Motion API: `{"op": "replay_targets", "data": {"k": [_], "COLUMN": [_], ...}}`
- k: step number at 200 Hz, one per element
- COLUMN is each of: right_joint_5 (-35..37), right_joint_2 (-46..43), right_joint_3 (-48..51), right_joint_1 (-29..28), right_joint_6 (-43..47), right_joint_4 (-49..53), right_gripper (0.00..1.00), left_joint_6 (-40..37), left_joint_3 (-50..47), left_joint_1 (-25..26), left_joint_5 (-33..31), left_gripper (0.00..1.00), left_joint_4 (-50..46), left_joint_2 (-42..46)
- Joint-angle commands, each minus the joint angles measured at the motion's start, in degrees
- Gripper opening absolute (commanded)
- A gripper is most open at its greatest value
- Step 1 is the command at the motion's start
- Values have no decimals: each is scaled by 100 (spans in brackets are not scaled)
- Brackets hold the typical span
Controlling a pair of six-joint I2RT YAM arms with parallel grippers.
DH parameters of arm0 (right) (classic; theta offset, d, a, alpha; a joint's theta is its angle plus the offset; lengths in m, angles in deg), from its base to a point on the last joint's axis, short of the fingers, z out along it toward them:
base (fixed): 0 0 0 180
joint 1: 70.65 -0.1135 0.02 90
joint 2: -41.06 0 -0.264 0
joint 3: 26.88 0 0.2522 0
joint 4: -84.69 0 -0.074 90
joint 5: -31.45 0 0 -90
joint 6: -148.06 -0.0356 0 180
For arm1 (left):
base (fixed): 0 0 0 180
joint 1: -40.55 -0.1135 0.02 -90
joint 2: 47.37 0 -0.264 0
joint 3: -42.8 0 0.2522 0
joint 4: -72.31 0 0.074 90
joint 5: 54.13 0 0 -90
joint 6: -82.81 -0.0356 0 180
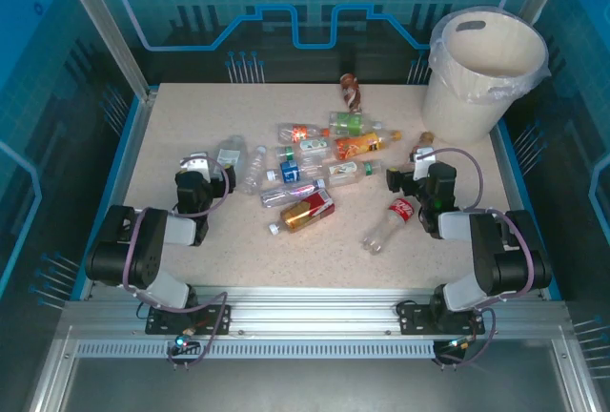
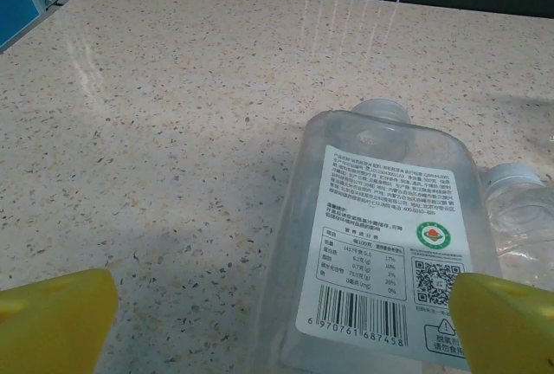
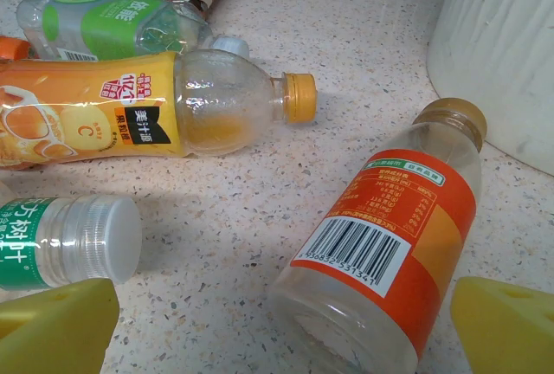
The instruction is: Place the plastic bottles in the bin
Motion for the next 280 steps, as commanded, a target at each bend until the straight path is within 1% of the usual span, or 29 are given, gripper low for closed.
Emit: {"op": "replay_targets", "data": {"k": [1, 183, 205, 221, 232, 244, 253, 265, 280], "right_joint_5": [30, -28, 105, 257, 401, 561, 542, 582, 610], "right_joint_2": [7, -2, -163, -742, -1290, -1897, -2287, -2649, -2914], "right_joint_3": [-36, -32, -21, -1, -47, -209, -438, -697, -843], "right_joint_1": [-57, -29, -34, -54, -81, -82, -88, -114, -150], "right_joint_6": [21, 10, -65, -76, -172, -672, -1017, -1627, -2533], "right_joint_4": [-113, -122, -33, 401, 936, 1738, 2659, 3615, 4378], "right_gripper": [100, 100, 100, 100, 100, 100, 100, 100, 100], "left_joint_6": [-158, -176, -180, -87, 12, 107, 399, 802, 1790], "left_joint_3": [107, 80, -90, -200, -160, -30, 68, 239, 558], "left_joint_1": [24, 37, 46, 46, 46, 63, 72, 81, 81], "left_joint_5": [108, 64, -15, -274, -555, -793, -994, -1036, -1147], "left_gripper": [99, 99, 99, 99, 99, 99, 99, 99, 99], "left_joint_4": [122, 163, 472, 292, -239, -911, -1359, -1951, -3024], "left_joint_2": [15, 20, 71, 554, 1050, 1654, 2069, 2597, 3114]}}
